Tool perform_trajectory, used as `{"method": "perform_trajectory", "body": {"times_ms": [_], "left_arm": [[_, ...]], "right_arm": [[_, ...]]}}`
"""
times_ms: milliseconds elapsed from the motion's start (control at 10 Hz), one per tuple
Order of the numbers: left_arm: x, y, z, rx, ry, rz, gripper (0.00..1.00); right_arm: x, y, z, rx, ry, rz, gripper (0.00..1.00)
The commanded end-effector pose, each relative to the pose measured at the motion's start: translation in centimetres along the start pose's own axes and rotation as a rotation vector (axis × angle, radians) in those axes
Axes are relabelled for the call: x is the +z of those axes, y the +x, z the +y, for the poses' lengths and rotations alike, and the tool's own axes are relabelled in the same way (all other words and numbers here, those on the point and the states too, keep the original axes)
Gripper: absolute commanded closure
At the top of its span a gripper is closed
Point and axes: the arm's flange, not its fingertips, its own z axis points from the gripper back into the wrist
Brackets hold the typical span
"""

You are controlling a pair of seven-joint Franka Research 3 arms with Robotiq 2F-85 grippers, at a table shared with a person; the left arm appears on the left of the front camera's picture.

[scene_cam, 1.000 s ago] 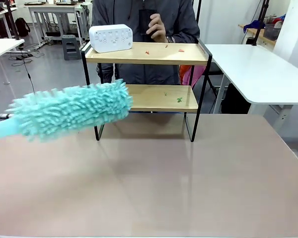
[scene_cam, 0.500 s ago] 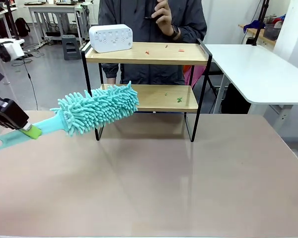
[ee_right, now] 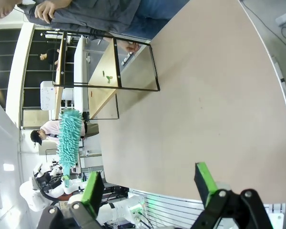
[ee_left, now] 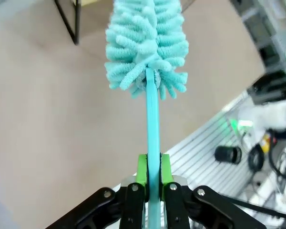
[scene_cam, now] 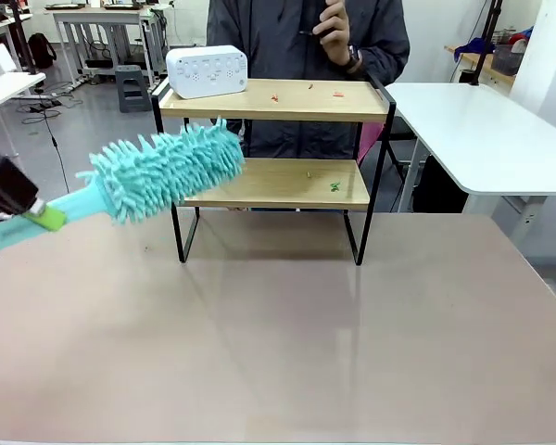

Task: Clean the shelf.
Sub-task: Clean the specific tier of the Shelf with the Duster once objects are removed.

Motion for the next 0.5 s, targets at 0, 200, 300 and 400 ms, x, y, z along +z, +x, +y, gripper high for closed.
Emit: {"method": "perform_trajectory", "body": {"times_ms": [0,200,300,400], "left_arm": [[-1.4,1.1,-1.2,0.080,0.093,-0.037,0.87],[-2.3,2.7,-1.2,0.090,0.116,-0.017,0.87],[-3.0,3.7,-1.3,0.086,0.117,0.010,0.87],[-3.5,4.2,-1.2,0.092,0.129,0.021,0.87]], "right_arm": [[0.0,0.1,0.1,0.023,0.021,-0.010,0.00],[0.0,0.1,0.1,0.023,0.021,-0.010,0.00],[0.0,0.1,0.1,0.023,0.021,-0.010,0.00],[0.0,0.1,0.1,0.023,0.021,-0.010,0.00]]}}
